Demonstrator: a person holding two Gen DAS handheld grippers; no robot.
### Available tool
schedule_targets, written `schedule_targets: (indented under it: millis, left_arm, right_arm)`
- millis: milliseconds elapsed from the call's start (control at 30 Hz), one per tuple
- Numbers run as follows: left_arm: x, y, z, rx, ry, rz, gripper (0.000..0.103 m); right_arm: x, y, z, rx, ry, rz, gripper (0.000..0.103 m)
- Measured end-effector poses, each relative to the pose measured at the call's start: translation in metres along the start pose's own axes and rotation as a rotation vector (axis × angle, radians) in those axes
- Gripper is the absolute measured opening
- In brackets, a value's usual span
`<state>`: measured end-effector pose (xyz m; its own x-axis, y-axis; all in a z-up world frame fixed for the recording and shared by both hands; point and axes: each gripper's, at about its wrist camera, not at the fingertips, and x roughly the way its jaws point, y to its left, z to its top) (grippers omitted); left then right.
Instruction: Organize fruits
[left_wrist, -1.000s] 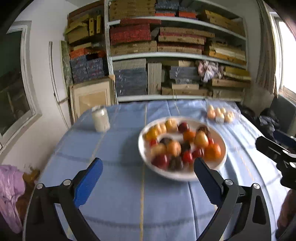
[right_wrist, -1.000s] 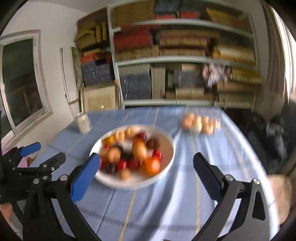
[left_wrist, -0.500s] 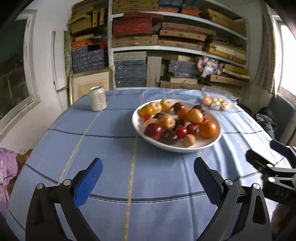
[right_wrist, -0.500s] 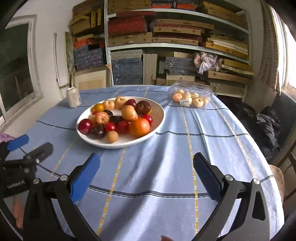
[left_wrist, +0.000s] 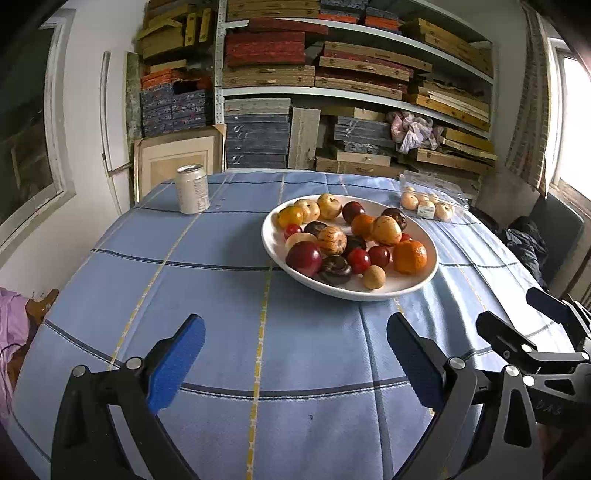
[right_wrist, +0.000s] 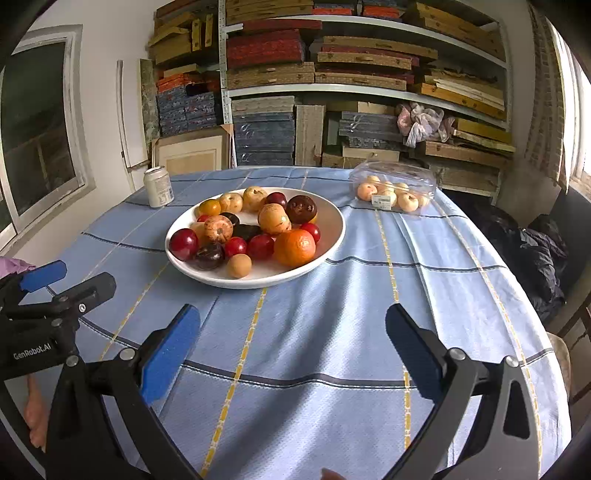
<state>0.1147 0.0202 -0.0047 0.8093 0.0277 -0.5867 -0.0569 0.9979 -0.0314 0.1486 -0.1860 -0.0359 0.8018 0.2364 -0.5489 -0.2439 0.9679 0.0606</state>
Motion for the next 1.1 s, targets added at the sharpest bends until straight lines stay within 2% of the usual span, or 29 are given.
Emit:
schedule_targets:
  millis: [133,333,867,1033,1100]
  left_arm:
    - [-0.004,0.0,0.001,-0.009,-0.012,-0.023,0.099]
    - [-0.004,-0.006,0.0,0.024,-0.021,0.049,0.099]
    - [0.0,-0.009,-0.002,0.045,-0.008,0.051,0.099]
    - [-0.007,-0.008,-0.003,0.05,-0.055,0.077,0.099]
    - [-0.007,-0.01,-0.004,0.052,-0.052,0.076,0.099]
  right_arm:
    - [-0.001,0.0,0.0,0.003,-0.004,0.002,0.099]
    - [-0.002,0.001,0.0,0.005,-0.004,0.006,0.099]
    - [-0.003,0.002,0.0,0.005,-0.008,0.005,0.099]
    - [-0.004,0.002,0.001,0.006,-0.009,0.005,0.099]
    - [-0.005,0.002,0.001,0.006,-0.01,0.006,0.099]
